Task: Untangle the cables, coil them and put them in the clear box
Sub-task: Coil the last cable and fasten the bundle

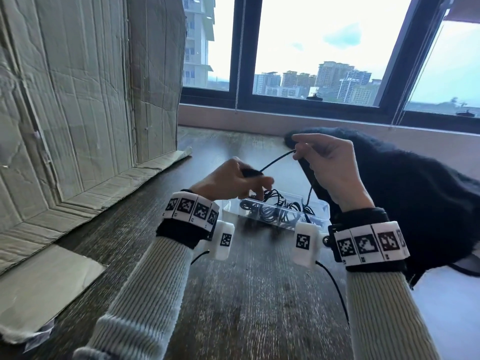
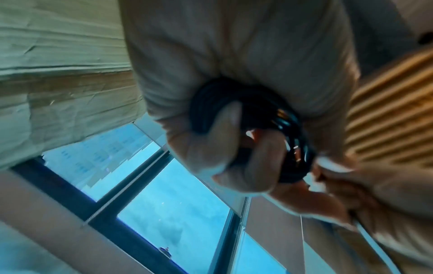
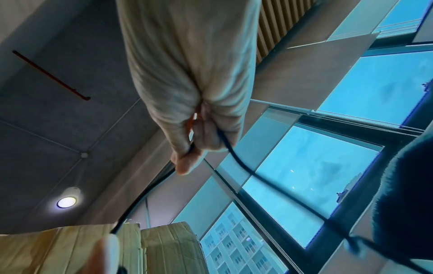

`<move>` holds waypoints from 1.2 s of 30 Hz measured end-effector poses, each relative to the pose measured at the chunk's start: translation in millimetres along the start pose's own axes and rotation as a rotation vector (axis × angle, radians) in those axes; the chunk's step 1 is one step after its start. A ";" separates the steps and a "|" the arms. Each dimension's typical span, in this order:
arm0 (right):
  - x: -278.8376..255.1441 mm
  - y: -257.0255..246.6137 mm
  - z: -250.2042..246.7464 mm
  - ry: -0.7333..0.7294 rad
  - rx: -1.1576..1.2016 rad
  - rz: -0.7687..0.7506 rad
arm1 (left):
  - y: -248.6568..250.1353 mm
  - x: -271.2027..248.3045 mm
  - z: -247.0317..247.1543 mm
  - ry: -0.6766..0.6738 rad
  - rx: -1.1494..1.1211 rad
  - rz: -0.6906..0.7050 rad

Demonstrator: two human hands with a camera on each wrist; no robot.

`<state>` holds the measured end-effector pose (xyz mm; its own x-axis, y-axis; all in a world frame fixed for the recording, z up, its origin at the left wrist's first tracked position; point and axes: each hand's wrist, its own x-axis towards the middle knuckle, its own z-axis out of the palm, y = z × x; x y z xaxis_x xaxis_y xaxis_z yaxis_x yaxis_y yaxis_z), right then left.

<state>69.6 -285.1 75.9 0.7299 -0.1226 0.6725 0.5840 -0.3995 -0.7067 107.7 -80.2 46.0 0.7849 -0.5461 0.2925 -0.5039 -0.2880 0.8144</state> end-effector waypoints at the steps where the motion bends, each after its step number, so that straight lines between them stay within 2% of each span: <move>1: 0.3 3.4 -1.8 0.016 0.011 0.013 | 0.4 -0.6 -0.4 0.032 -0.108 -0.003; 5: -1.5 8.2 0.7 -0.016 0.000 0.053 | 3.5 -3.2 -5.6 0.107 -0.405 0.051; 11: -5.8 7.6 32.0 -0.158 -0.071 0.093 | 12.8 3.9 -5.5 0.293 -0.783 -0.026; 15: -11.7 6.9 49.3 -0.247 -0.196 0.208 | 8.9 7.0 -10.0 0.463 -0.856 0.021; 19: -20.9 1.4 53.0 -0.427 -0.201 0.196 | 6.5 4.0 -19.2 0.505 -0.994 0.071; 24: -24.2 -16.5 50.1 -0.668 -0.205 0.185 | 6.0 8.8 -14.2 0.592 -0.985 0.066; 27: -23.1 -21.6 44.1 -0.724 -0.224 0.179 | 5.7 11.8 -9.7 0.688 -0.846 0.058; 30: -23.8 -26.7 46.6 -0.768 -0.344 0.114 | -2.8 17.0 -2.8 0.746 -0.352 0.142; 32: -24.5 -31.1 49.3 -0.763 -0.497 0.018 | -7.6 18.4 3.9 0.658 -0.097 0.191; 34: -24.4 -35.7 49.4 -0.726 -0.599 -0.064 | -9.9 18.0 8.8 0.554 0.078 0.176; 36: -23.7 -36.0 47.2 -0.653 -0.570 -0.090 | -10.3 15.9 9.9 0.471 0.234 0.125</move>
<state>48.0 -224.9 75.1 0.8490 0.4073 0.3368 0.5103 -0.7976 -0.3218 121.9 -93.7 37.3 0.7633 -0.1911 0.6171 -0.6286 -0.4403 0.6411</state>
